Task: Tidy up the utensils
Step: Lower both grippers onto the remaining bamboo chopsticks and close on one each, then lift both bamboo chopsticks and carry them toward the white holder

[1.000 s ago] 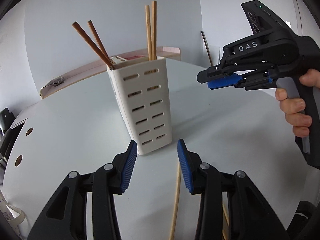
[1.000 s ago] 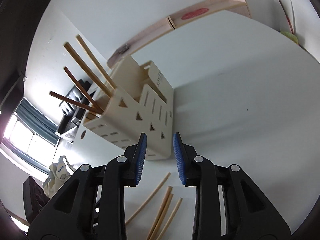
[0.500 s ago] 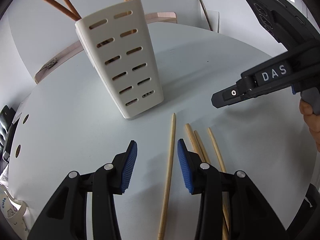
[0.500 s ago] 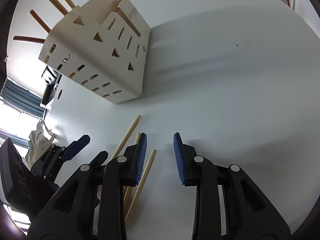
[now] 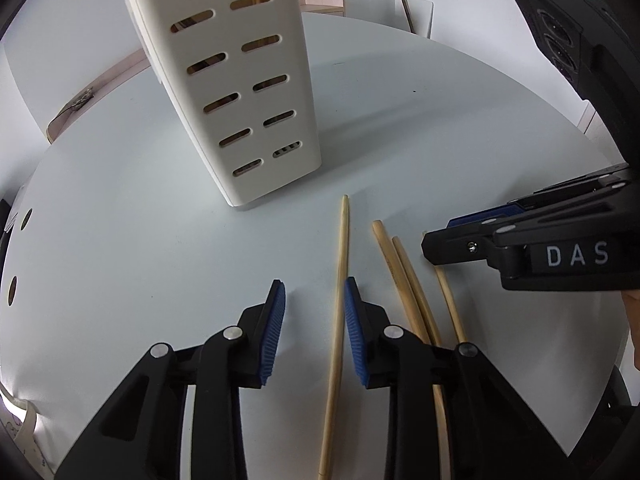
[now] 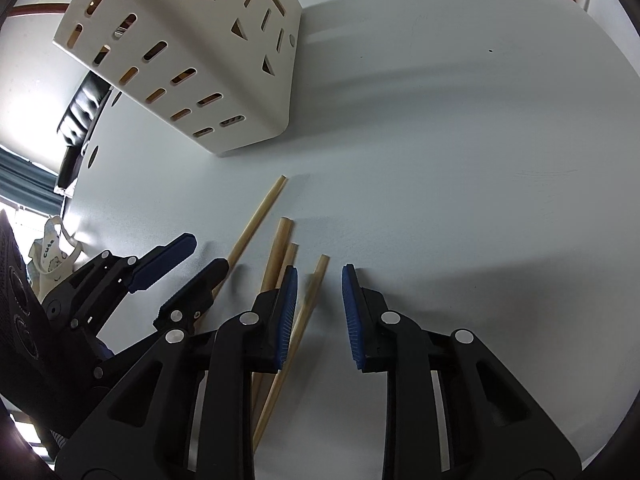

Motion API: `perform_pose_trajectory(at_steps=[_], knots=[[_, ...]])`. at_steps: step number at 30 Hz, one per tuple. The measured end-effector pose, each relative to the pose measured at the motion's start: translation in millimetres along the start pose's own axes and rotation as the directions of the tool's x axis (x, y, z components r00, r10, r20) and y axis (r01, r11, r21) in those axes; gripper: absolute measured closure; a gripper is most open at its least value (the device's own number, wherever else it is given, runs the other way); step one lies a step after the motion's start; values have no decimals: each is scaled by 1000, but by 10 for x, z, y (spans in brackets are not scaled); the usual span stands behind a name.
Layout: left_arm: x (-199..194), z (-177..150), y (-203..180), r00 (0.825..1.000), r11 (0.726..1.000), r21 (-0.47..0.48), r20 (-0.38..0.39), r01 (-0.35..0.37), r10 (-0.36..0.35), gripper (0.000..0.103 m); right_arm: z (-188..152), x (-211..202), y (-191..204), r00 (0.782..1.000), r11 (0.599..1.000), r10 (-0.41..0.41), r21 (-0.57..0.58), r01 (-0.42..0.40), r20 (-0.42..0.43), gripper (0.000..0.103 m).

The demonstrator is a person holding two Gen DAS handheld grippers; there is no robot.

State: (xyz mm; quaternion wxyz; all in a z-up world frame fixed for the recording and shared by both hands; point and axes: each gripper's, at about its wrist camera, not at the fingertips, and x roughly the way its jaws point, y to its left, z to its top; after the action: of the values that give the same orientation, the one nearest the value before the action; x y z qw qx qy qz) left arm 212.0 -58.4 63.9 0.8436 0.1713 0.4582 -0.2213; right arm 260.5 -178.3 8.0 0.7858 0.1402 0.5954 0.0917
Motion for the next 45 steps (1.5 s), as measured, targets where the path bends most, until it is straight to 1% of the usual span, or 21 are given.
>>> perform_pose_trajectory(at_steps=[3, 6, 8, 10, 11, 14, 16, 17, 20, 24, 26, 29, 30, 38, 40, 41, 43, 45], knots=[[59, -25, 28, 1000, 1000, 26, -9, 4, -4, 75, -29, 30, 104, 999, 998, -54, -29, 54, 7, 81], [78, -38, 73, 1000, 999, 27, -11, 17, -17, 75, -24, 32, 179, 995, 993, -100, -59, 101, 11, 81], [88, -54, 95, 1000, 999, 34, -14, 24, -24, 78, -46, 45, 239, 991, 987, -133, -86, 134, 21, 81], [92, -73, 112, 999, 998, 42, -16, 37, -36, 81, -64, 54, 303, 985, 980, -169, -98, 173, 41, 83], [124, -28, 101, 999, 998, 43, -17, 37, -37, 81, -78, 61, 334, 980, 975, -190, -105, 194, 53, 83], [133, -47, 108, 999, 998, 48, -17, 38, -37, 81, -121, 93, 430, 967, 958, -242, -139, 251, 78, 84], [150, -47, 132, 999, 998, 42, -17, 43, -42, 81, -141, 141, 539, 962, 951, -260, -150, 271, 89, 85], [156, -52, 142, 999, 998, 39, -16, 47, -46, 81, -139, 119, 496, 961, 950, -261, -151, 272, 91, 88], [191, -42, 209, 998, 998, 20, -19, 62, -62, 81, -131, 103, 457, 963, 951, -257, -152, 268, 85, 94], [235, -7, 255, 998, 998, 17, -31, 60, -60, 83, -90, 84, 378, 968, 957, -239, -152, 248, 70, 98], [263, 20, 247, 998, 998, 16, -37, 55, -55, 85, -84, 73, 351, 970, 957, -233, -162, 241, 70, 99], [287, 30, 244, 998, 999, 19, -39, 42, -41, 93, -86, 69, 350, 970, 953, -232, -182, 242, 73, 99], [291, 37, 247, 999, 1000, 15, -43, 28, -27, 98, -89, 69, 356, 969, 951, -234, -192, 244, 74, 99], [306, 30, 257, 1000, 1000, -18, -19, 17, -17, 98, -152, 36, 285, 978, 952, -179, -233, 200, 110, 99], [299, -4, 271, 1000, 999, -38, -12, 7, -7, 98, -164, 16, 236, 984, 958, -141, -236, 165, 113, 99], [282, -53, 287, 1000, 999, -46, -9, 6, -6, 98, -168, 0, 182, 988, 966, -107, -224, 129, 110, 99], [187, -103, 323, 1000, 997, -68, 24, 19, -18, 98, -181, -26, 89, 993, 976, -46, -206, 67, 108, 99], [63, -145, 357, 998, 997, -74, 60, 26, -22, 98, -218, -56, 24, 993, 979, 11, -206, 14, 118, 99]])
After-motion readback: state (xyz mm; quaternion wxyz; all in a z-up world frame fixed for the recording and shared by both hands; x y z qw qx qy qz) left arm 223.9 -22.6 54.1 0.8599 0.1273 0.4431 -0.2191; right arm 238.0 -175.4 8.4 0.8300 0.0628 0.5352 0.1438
